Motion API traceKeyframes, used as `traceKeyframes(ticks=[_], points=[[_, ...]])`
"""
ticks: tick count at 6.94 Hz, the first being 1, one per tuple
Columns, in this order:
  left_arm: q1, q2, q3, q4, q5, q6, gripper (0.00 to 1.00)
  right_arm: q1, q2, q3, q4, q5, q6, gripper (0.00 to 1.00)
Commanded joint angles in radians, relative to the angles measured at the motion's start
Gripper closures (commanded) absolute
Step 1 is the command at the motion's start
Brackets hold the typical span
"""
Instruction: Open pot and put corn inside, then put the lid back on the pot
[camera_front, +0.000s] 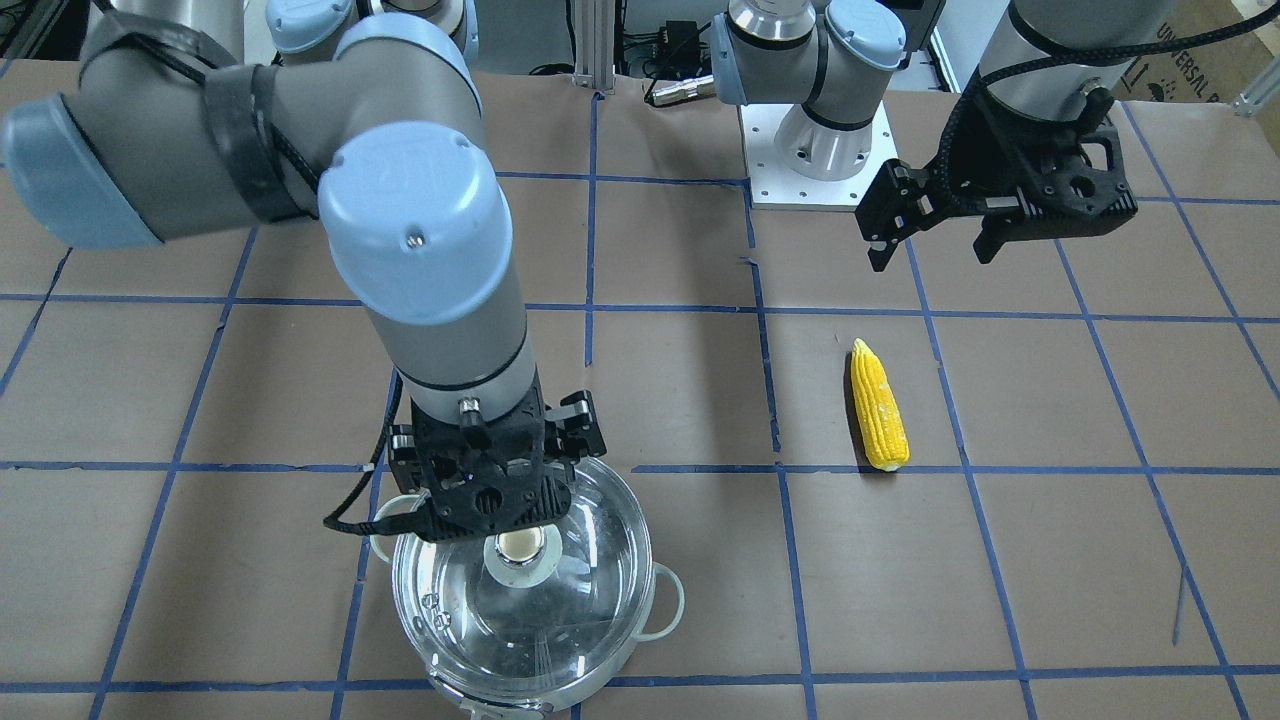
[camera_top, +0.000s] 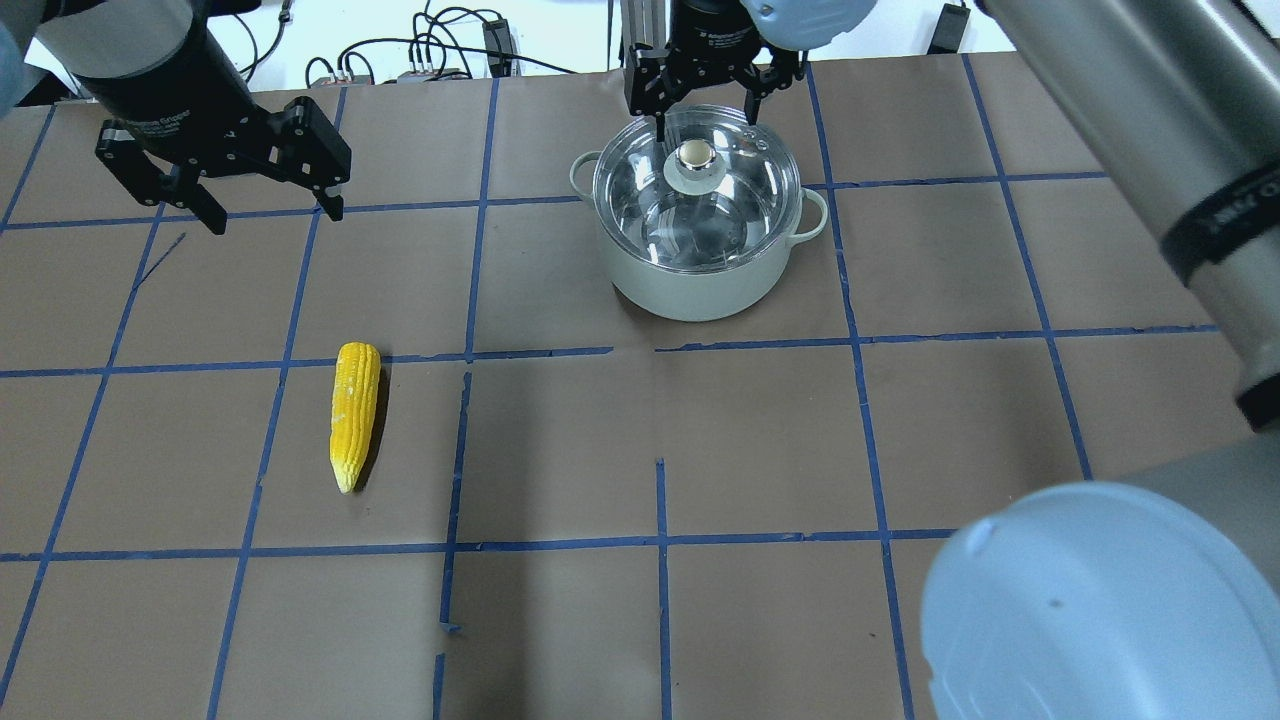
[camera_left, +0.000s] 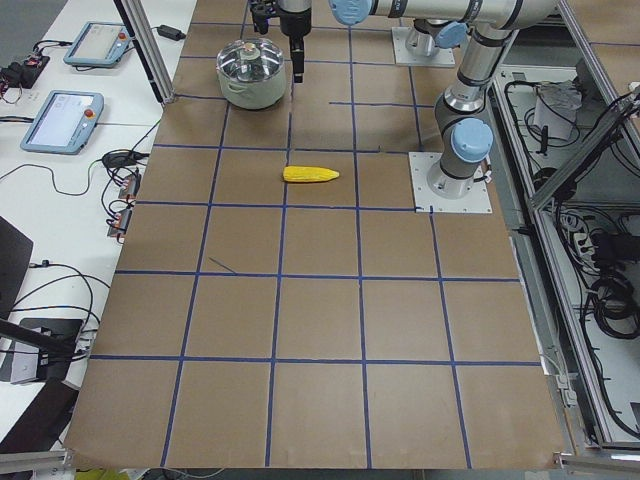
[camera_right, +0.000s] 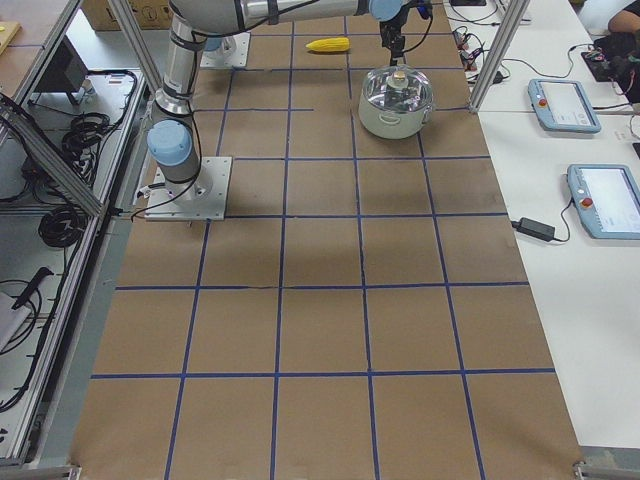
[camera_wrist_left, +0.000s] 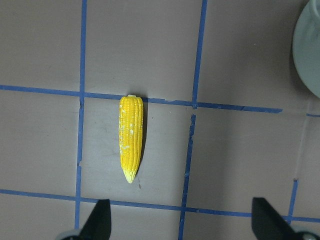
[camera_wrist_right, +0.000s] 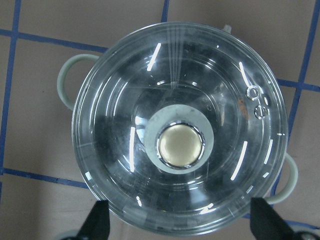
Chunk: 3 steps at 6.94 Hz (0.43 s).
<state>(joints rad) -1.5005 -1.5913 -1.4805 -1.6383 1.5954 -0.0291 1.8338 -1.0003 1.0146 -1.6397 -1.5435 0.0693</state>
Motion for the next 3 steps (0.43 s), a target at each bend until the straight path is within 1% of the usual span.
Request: traceKeyframes(ticks=[1,3], points=[[0.0,0.001,-0.001,-0.002,0.0,0.0,0.0,0.008,0.089,-0.059,-0.008,0.0,0.004,0.02],[0.0,0.001,-0.001,0.0,0.0,0.0,0.0,-0.002,0.097,-0.057,-0.011,-0.001,-0.005,0.03]])
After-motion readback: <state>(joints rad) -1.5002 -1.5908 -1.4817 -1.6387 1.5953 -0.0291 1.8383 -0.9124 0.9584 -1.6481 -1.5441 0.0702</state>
